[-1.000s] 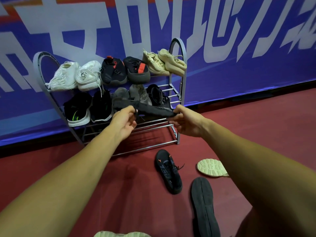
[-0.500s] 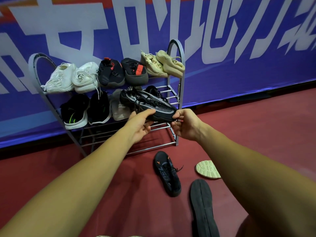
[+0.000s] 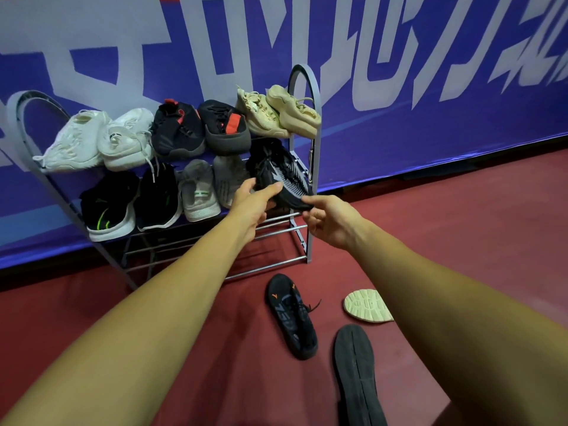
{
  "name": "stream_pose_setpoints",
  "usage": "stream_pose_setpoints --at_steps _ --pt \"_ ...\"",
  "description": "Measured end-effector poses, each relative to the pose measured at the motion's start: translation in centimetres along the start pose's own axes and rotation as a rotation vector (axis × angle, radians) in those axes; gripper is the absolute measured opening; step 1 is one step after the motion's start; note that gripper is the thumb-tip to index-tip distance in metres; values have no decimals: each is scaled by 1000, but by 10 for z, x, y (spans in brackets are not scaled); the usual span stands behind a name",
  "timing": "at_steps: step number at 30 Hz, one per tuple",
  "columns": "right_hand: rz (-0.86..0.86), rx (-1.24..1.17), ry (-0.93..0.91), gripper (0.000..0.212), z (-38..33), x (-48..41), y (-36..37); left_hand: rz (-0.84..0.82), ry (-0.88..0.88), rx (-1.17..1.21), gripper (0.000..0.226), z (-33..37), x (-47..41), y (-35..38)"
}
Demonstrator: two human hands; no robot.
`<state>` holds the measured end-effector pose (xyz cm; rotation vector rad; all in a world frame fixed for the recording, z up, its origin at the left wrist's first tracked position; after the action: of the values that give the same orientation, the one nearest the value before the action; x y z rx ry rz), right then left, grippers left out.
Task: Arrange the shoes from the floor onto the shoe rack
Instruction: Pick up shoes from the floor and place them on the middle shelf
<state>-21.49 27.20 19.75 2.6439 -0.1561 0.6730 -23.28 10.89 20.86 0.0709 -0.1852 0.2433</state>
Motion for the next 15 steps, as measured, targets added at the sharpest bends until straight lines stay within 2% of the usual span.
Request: stream_pose_setpoints --at_steps 3,7,12,15 --pt "41 -68 -59 15 -11 -9 -3 -39 -27 -24 45 -2 -4 5" --pt "68 -94 -52 17 -13 -27 -5 -12 -80 -130 13 -20 -15 1" --pt "74 -149 -38 18 -13 -51 -2 86 -188 -176 15 -41 -27 -7" --pt "68 -217 -48 17 -15 -63 2 85 -280 -131 22 -46 -36 -8"
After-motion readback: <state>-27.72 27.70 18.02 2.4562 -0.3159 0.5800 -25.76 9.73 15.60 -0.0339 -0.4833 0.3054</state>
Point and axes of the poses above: each hand's wrist, its own x-axis away from the middle knuckle, its own y-axis out of the palm, z = x × y, the point moved 2 cm from there along -x, towards the middle knuckle, and after that the axes turned 6 degrees about z, right-handed, at the moved point
